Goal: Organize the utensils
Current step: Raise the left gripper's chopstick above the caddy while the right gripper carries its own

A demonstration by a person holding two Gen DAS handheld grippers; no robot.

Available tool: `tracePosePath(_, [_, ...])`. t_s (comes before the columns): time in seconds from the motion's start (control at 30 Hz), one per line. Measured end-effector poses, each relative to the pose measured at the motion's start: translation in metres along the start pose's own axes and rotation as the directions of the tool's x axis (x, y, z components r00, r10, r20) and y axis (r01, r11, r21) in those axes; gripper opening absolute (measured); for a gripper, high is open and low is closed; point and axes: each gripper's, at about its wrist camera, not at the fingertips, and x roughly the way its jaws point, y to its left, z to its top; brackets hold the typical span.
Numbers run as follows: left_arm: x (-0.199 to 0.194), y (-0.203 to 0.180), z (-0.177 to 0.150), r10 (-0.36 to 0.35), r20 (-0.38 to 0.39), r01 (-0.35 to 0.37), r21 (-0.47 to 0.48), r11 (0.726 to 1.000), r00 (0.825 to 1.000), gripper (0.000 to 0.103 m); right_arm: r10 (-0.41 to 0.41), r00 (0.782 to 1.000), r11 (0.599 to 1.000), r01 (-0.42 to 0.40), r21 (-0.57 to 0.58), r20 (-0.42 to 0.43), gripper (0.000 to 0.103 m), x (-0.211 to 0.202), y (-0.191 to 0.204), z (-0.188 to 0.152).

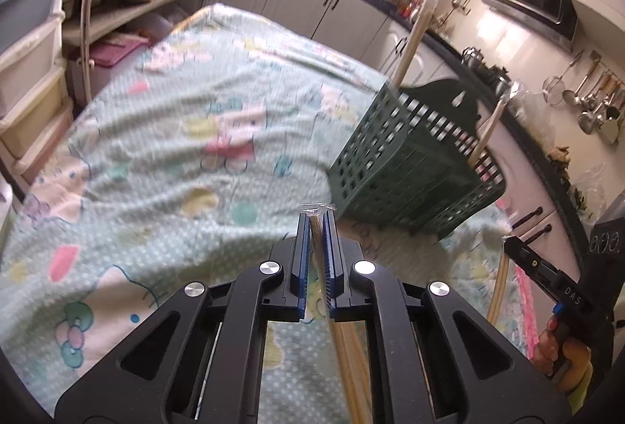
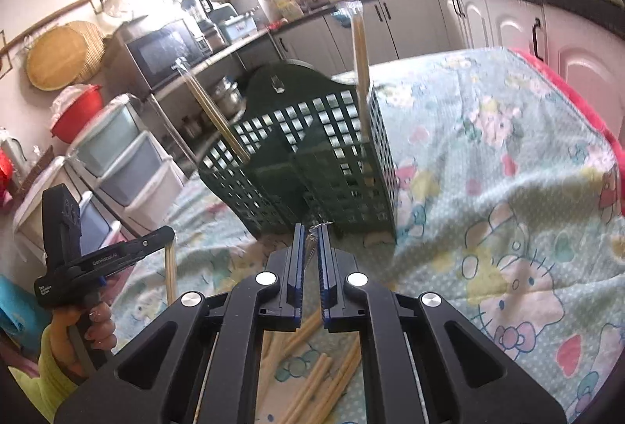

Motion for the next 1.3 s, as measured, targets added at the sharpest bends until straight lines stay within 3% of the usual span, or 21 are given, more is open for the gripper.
tracePosePath(0.43, [-0.039,-0.046,0.022,-0.052,0.121,0.039,0.108,0.993,0.991,0.003,0.001,0.988,0.999,0.006,-0.045,0.152,0.005,-0.045,0.014,0.023])
tracePosePath(1.3, [-0.055,-0.113,0.049,-0.146,0.185,0.098,0.245,0.965,0.972,0.003,0.014,0.954,0.996,0.014,-0.090,0.301,0.005,-0.088,0.025,0.039])
